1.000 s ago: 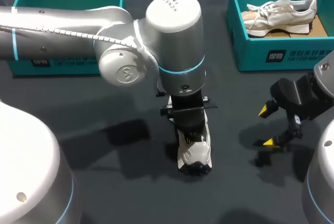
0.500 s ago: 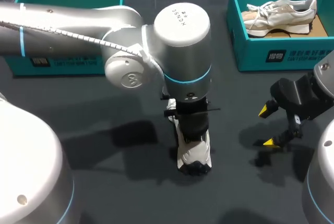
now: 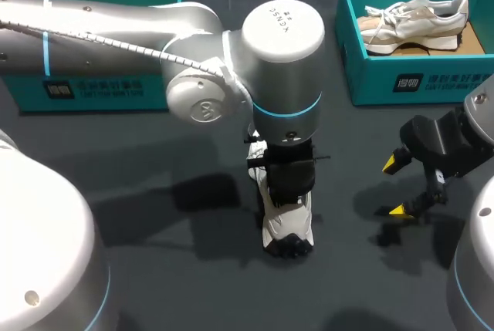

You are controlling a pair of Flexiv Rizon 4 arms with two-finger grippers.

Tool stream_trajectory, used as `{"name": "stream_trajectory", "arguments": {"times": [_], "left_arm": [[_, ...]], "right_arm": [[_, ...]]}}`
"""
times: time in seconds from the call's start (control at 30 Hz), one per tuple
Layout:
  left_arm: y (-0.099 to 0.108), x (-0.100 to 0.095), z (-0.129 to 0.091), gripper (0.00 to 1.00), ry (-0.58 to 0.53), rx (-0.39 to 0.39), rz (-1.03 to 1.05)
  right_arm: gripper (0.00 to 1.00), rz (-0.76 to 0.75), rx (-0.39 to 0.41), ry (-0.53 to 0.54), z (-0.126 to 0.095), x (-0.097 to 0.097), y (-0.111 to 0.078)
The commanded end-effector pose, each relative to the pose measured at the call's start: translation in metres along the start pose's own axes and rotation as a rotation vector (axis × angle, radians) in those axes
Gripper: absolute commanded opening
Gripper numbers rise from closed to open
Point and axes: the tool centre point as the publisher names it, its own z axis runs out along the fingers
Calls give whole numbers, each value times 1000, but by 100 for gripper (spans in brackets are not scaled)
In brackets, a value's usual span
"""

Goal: Take the shoe out of the shoebox, open the shoe tongue, remove and reinsert the insole, then place the shoe into the shoebox

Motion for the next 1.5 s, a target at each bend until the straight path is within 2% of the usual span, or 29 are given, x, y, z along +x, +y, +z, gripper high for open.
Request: {"name": "stream_trajectory", "arguments": {"times": [0.03,0.2,0.3,0.73,0.83,0.97,1.13,1.4,1.5], "left_arm": [[5,0,-1,47,-1,10,3],[8,-1,-4,53,-6,22,2],[7,-1,-6,50,-11,38,7],[8,-3,-10,52,-7,35,6],[8,0,-9,58,0,33,3],[13,5,-9,81,9,48,-10],[19,8,-11,94,6,87,-19],[30,5,-18,87,-7,114,-22],[35,4,-19,87,-4,119,-23]], "right_arm": [[100,0,2,-3,0,2,0],[100,0,2,-3,0,2,0],[100,0,2,-3,0,2,0],[100,0,2,-3,0,2,0],[100,0,2,-3,0,2,0],[100,0,2,-3,0,2,0],[100,0,2,-3,0,2,0],[100,0,2,-3,0,2,0],[100,0,2,-3,0,2,0]]}}
